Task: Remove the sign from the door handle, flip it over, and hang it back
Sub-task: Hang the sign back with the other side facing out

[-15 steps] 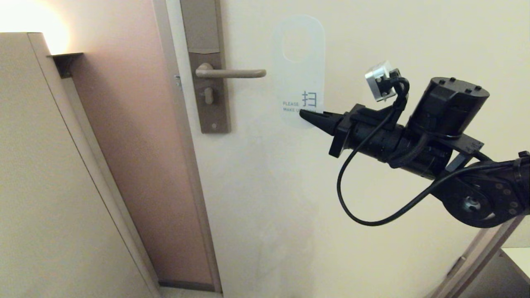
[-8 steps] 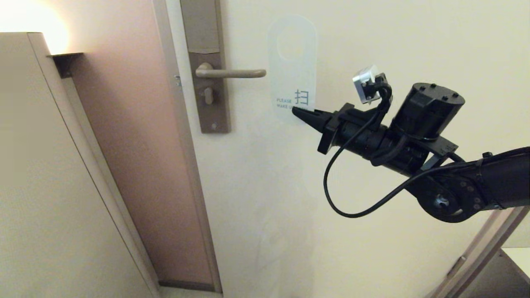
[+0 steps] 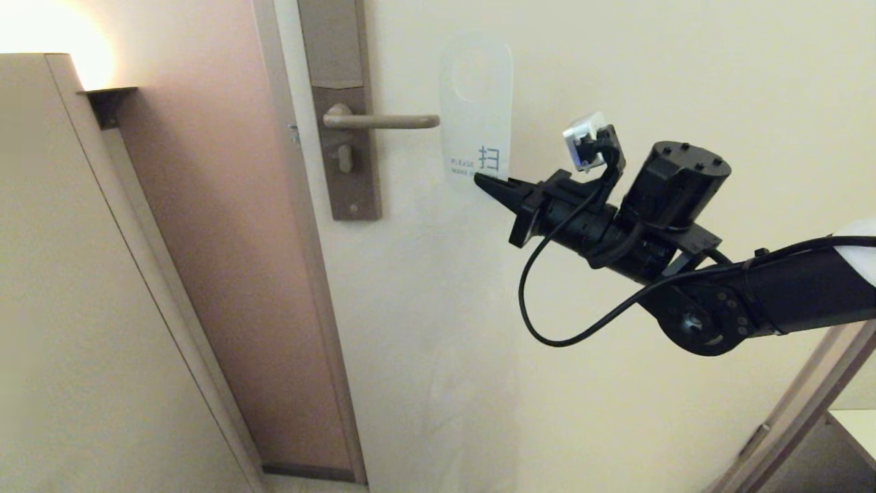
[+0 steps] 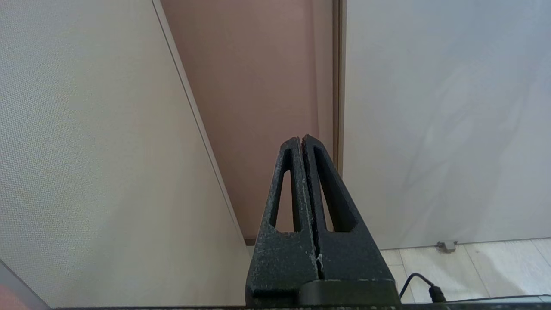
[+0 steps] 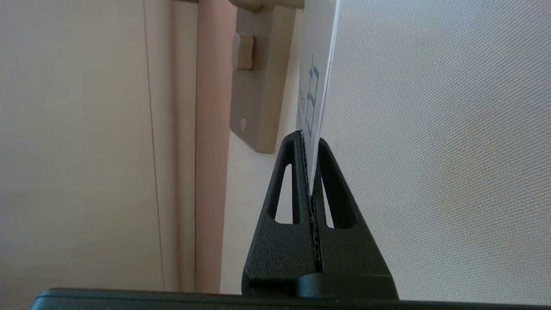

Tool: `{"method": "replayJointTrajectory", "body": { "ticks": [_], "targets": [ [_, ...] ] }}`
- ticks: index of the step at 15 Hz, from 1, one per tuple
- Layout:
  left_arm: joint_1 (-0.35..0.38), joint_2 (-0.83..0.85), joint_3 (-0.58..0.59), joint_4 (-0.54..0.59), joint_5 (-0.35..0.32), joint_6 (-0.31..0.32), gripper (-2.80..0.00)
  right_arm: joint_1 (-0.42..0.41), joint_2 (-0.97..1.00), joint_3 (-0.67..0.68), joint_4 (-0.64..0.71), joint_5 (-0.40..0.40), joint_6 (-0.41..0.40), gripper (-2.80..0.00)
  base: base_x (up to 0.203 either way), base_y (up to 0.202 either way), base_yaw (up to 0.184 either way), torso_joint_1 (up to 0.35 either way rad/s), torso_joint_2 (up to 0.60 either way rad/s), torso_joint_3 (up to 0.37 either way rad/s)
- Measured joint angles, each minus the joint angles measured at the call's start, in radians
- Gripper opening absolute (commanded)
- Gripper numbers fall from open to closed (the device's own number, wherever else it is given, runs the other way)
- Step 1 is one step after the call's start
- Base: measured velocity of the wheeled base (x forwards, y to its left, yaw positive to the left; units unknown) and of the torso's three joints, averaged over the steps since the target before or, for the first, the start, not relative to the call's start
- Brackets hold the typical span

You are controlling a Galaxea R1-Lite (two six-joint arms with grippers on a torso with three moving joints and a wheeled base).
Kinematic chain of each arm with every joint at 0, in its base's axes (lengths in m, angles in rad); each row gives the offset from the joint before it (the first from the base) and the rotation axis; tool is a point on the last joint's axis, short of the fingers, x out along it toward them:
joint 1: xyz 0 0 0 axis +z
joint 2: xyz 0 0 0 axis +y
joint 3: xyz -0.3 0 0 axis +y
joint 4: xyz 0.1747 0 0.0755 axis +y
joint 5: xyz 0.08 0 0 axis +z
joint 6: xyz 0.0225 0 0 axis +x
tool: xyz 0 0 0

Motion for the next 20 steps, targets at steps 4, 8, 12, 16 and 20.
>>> {"method": "replayJointTrajectory", "body": {
  "ticks": [4,8,12,16,20],
  "targets": [
    [0.0,0.0,0.0,0.0,0.0,0.0,-2.8,-0.001,0.027,-0.022,0.0,-0.002,0.001,-2.8,0.0,0.0,0.0,0.0,0.0,0.0],
    [0.0,0.0,0.0,0.0,0.0,0.0,-2.8,-0.001,0.05,-0.039,0.0,-0.025,0.0,-2.8,0.0,0.0,0.0,0.0,0.0,0.0],
    [0.0,0.0,0.0,0.0,0.0,0.0,-2.8,-0.001,0.069,-0.04,0.0,-0.026,-0.006,-2.8,0.0,0.0,0.0,0.0,0.0,0.0],
    [0.0,0.0,0.0,0.0,0.0,0.0,-2.8,-0.001,0.085,-0.04,0.0,-0.03,-0.009,-2.8,0.0,0.0,0.0,0.0,0.0,0.0],
    [0.0,0.0,0.0,0.0,0.0,0.0,-2.8,-0.001,0.102,-0.042,0.002,-0.03,-0.022,-2.8,0.0,0.0,0.0,0.0,0.0,0.0]
  ]
}}
